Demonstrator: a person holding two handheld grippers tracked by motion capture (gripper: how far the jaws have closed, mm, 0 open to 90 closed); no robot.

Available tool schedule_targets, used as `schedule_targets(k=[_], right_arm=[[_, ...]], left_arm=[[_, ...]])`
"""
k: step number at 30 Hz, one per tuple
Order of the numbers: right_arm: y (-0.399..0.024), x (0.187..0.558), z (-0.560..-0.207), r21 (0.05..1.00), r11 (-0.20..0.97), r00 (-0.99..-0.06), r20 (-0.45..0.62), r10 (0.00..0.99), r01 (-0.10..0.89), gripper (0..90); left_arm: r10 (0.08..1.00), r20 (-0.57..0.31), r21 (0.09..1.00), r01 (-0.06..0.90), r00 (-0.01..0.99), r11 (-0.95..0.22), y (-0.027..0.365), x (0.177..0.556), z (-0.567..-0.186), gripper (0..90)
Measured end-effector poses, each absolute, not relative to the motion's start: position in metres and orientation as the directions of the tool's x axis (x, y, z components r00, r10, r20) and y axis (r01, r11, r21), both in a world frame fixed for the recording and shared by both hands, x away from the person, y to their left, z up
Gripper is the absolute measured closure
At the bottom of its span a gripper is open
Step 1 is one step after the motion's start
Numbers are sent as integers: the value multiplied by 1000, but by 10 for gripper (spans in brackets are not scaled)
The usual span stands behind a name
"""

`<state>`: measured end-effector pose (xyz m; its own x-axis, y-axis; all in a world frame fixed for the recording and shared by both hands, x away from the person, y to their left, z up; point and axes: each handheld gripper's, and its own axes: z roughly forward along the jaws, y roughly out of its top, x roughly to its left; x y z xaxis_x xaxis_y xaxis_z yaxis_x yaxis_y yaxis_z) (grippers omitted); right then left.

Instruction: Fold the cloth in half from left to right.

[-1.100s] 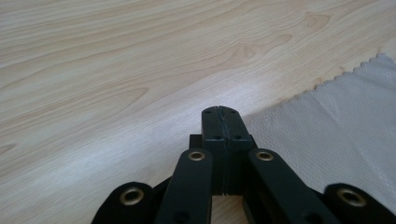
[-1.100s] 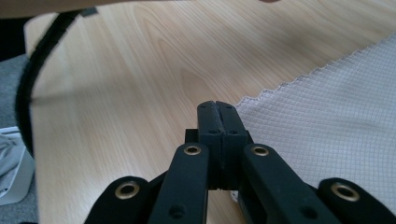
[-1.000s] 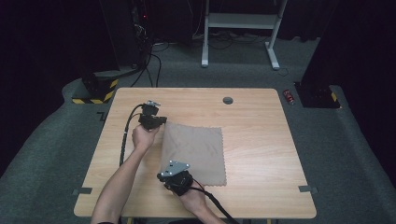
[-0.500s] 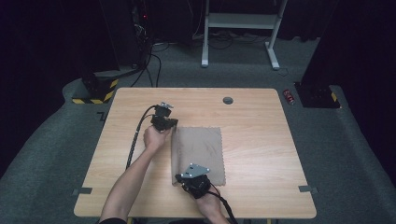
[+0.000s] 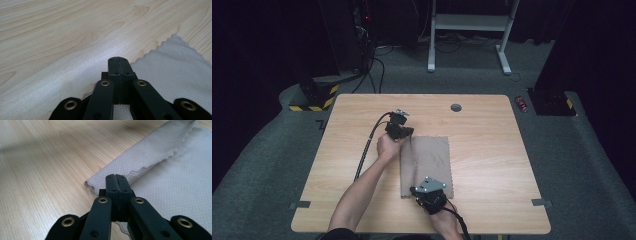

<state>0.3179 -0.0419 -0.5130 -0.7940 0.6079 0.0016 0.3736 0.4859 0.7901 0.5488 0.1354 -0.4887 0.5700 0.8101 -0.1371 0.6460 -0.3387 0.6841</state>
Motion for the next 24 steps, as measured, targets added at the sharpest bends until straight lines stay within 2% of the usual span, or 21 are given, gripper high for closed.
schedule_targets(k=[10,24], right_arm=[[-58,315,-514,791,471,-773,3,635,390,900],[-86,310,-516,799,426,-722,14,692,424,900]], left_arm=[[802,-163,698,642,574,-317,125,550,-487,900],[766,-141,703,608,627,-369,99,555,-483,900]])
